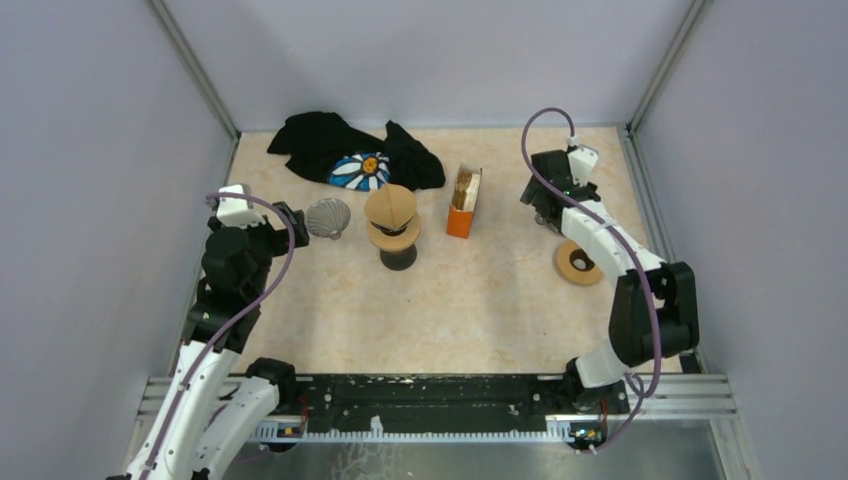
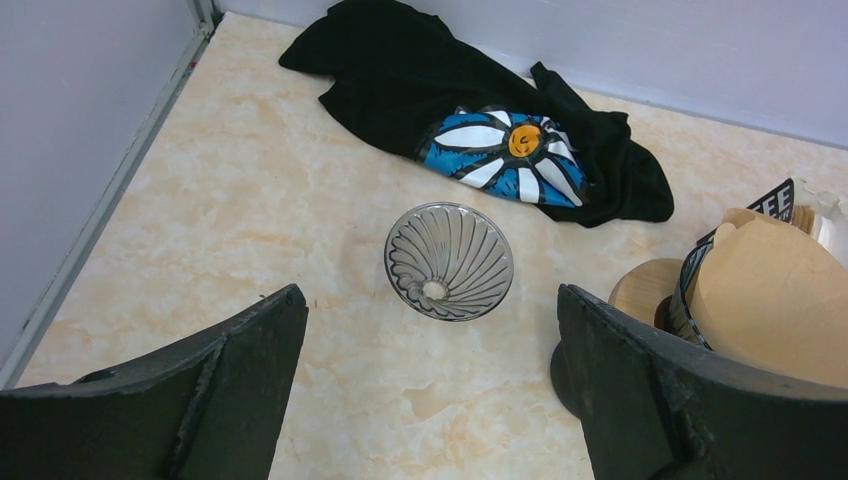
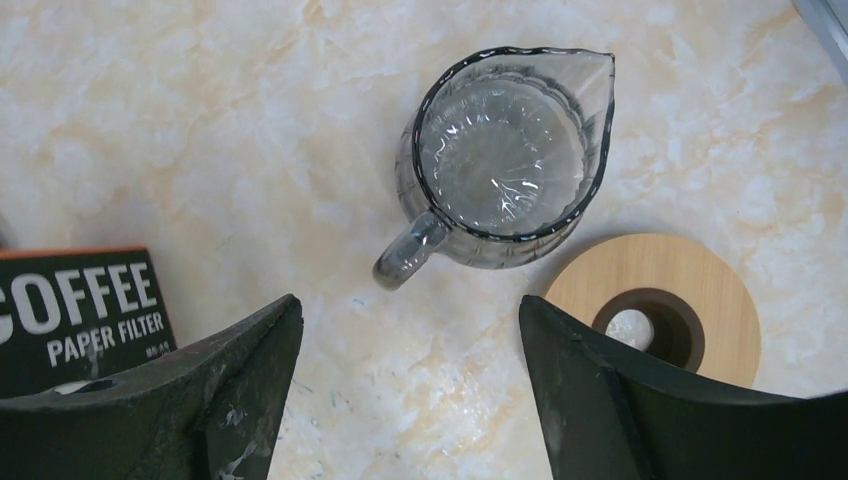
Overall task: Place the coffee filter in the dripper
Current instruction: Pick up the coffee server from the center of the board.
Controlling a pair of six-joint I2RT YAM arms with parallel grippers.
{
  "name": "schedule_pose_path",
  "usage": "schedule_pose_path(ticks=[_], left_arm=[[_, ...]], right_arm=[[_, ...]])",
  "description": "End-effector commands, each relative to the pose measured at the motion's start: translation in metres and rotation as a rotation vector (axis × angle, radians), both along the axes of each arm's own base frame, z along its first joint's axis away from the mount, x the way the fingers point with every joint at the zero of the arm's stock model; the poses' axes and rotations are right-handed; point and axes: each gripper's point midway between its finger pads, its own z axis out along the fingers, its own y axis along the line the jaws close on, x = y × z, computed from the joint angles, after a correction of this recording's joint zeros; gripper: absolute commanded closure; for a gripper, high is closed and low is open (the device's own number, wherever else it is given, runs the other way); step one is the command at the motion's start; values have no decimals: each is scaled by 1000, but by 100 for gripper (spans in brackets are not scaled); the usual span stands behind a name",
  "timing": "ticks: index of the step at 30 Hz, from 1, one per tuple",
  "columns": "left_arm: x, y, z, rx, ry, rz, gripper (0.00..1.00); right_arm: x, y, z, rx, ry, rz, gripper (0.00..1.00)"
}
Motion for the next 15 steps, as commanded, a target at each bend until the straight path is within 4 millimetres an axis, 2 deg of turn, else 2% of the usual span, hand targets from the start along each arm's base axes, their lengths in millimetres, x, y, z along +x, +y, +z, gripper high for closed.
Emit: schedule_pose_path(ticks=[1, 5, 9, 15], left_arm=[[0, 1, 5, -13, -27, 2, 1], [1, 3, 4, -13, -24, 7, 1], [1, 2, 3, -16, -22, 3, 1], [1, 3, 2, -19, -21, 5, 1]], right_arm=[[19, -14, 17, 22, -48, -174, 21], [31, -20, 7, 54, -30, -269, 24], [38, -25, -18, 59, 35, -350, 27], [45, -24, -41, 68, 79, -389, 33]])
